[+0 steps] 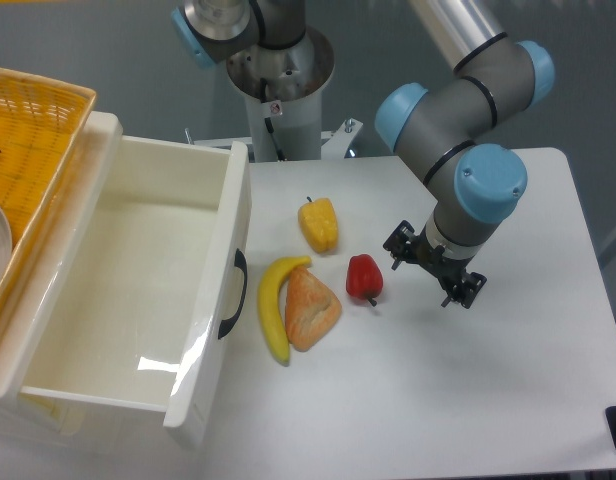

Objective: Pick up the red pepper
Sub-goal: 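Move the open gripper over the red bell pepper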

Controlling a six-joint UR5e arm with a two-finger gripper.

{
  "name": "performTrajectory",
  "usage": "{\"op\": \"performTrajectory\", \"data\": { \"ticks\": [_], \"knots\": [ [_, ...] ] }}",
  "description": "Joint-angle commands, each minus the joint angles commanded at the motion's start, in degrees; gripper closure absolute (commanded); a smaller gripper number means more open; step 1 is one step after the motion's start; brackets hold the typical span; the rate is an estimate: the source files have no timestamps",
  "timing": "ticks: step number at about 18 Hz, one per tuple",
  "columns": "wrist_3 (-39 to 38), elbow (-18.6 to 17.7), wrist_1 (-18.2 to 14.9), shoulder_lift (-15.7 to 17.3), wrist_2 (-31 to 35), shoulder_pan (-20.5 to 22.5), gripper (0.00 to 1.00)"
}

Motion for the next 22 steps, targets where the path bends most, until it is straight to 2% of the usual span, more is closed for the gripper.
{"op": "performTrajectory", "data": {
  "ticks": [6, 10, 13, 15, 20, 22],
  "knots": [
    [-5.62, -1.58, 0.35, 0.35, 0.09, -0.09, 0.00],
    [-12.73, -7.28, 1.84, 0.96, 0.00, 0.52, 0.00],
    [-13.10, -9.83, 2.37, 1.84, -0.17, 1.31, 0.00],
    [-13.27, -12.30, 2.64, 3.60, -0.79, 2.10, 0.00],
    [-23.71, -12.40, 2.55, 3.78, -5.97, 2.81, 0.00],
    [-24.96, -12.40, 2.55, 3.60, -6.06, 2.72, 0.00]
  ]
}}
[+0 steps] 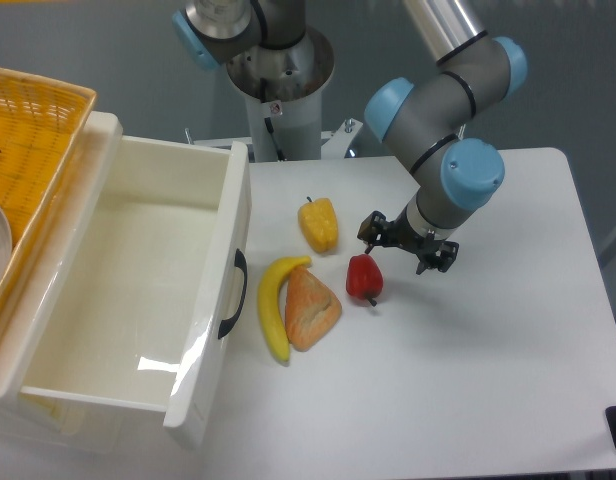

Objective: Pick up the red pepper
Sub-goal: 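Move the open gripper over the red bell pepper, then lower the gripper around the red bell pepper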

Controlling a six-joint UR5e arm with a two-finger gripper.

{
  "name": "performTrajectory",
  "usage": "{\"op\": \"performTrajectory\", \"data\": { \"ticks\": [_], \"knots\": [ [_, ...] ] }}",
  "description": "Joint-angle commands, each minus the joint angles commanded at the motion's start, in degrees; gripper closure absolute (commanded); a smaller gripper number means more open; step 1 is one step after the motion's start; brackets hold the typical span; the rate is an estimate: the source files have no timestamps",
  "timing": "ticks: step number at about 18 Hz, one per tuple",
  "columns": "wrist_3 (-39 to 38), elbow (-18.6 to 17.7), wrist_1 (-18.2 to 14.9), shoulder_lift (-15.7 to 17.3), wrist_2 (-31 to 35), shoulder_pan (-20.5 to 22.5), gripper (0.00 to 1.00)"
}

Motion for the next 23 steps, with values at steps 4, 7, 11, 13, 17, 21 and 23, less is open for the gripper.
{"op": "performTrajectory", "data": {
  "ticks": [4, 7, 11, 13, 17, 21, 23],
  "knots": [
    [-0.96, -0.44, 0.00, -0.53, -1.05, -0.44, 0.00],
    [-1.58, -1.67, 0.79, -0.53, -0.97, -1.23, 0.00],
    [-3.25, -1.67, 1.40, -0.70, -0.97, -1.84, 0.00],
    [-3.43, -1.84, 1.76, -1.05, -0.88, -2.19, 0.00],
    [-3.43, -2.11, 3.69, -1.58, -0.62, -2.46, 0.00],
    [-3.43, -2.46, 4.74, -2.11, -0.53, -2.64, 0.00],
    [-3.43, -3.42, 6.23, -2.20, -0.53, -2.64, 0.00]
  ]
}}
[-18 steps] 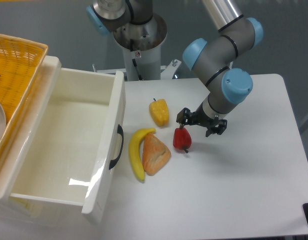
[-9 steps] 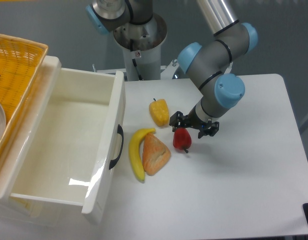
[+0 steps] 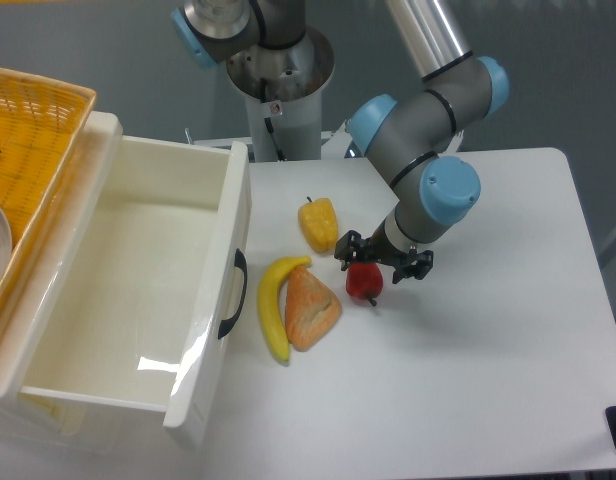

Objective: Pick up the red pepper

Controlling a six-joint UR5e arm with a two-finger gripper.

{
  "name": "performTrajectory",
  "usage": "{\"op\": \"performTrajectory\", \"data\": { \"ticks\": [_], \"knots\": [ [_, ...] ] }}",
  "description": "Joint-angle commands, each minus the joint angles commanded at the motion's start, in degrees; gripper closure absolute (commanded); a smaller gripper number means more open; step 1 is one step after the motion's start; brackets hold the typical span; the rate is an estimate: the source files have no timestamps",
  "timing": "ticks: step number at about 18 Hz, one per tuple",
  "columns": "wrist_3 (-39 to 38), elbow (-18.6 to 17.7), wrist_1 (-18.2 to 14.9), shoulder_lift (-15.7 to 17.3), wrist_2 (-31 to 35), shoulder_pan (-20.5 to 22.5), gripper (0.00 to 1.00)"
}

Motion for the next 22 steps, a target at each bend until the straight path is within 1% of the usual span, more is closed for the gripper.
{"op": "performTrajectory", "data": {
  "ticks": [2, 4, 6, 7, 13, 15, 16, 18, 19, 22],
  "knots": [
    [-0.09, -0.53, 1.15, 0.00, 0.09, -0.26, 0.00],
    [-0.61, -0.53, 1.41, -0.35, 0.09, -0.79, 0.00],
    [-1.49, -0.62, 2.29, -0.97, 1.31, -1.84, 0.00],
    [-2.28, -0.62, 2.73, -1.32, 2.97, -2.28, 0.00],
    [-2.02, -0.62, 2.91, -1.50, 3.43, -2.37, 0.01],
    [-2.02, -0.62, 2.91, -1.50, 3.69, -2.46, 0.05],
    [-2.02, -0.62, 2.91, -1.50, 3.69, -2.37, 0.09],
    [-1.93, -0.62, 2.91, -1.50, 3.78, -2.46, 0.20],
    [-1.93, -0.62, 2.91, -1.50, 3.69, -2.37, 0.28],
    [-1.58, -0.53, 2.91, -1.50, 3.78, -2.37, 0.57]
  ]
}}
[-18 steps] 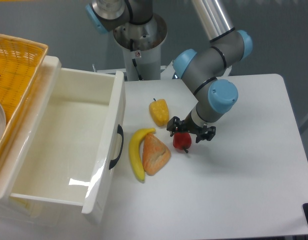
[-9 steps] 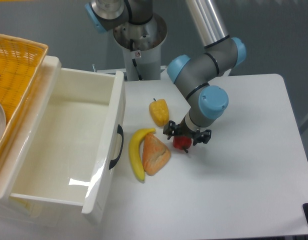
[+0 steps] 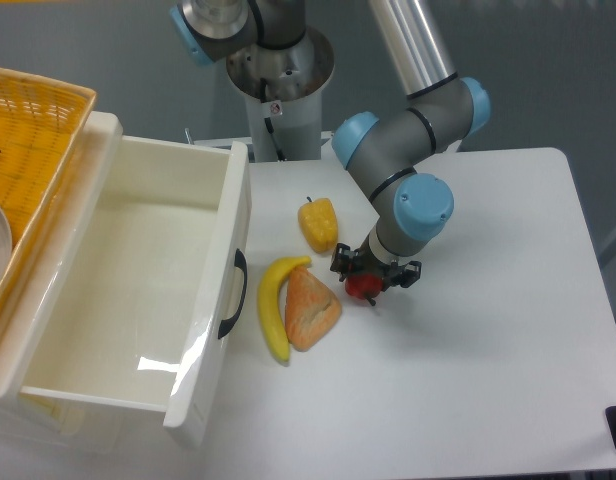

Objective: Pick up the red pepper

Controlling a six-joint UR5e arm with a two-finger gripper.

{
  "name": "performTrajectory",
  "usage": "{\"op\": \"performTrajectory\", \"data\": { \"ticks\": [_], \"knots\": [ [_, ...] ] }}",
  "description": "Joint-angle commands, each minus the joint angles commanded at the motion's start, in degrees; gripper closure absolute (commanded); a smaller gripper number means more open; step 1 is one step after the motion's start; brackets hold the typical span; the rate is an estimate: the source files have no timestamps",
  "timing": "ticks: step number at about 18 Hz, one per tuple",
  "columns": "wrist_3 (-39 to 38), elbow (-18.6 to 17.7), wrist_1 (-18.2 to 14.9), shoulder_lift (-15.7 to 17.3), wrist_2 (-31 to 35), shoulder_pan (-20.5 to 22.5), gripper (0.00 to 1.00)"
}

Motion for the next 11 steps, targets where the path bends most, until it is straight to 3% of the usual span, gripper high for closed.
{"op": "performTrajectory", "data": {
  "ticks": [1, 4, 11],
  "knots": [
    [0.18, 0.17, 0.00, 0.09, 0.00, 0.00, 0.72],
    [0.18, 0.88, -0.09, 0.26, -0.09, 0.18, 0.85],
    [3.43, 5.00, -0.61, 1.49, 0.18, 1.05, 0.91]
  ]
}}
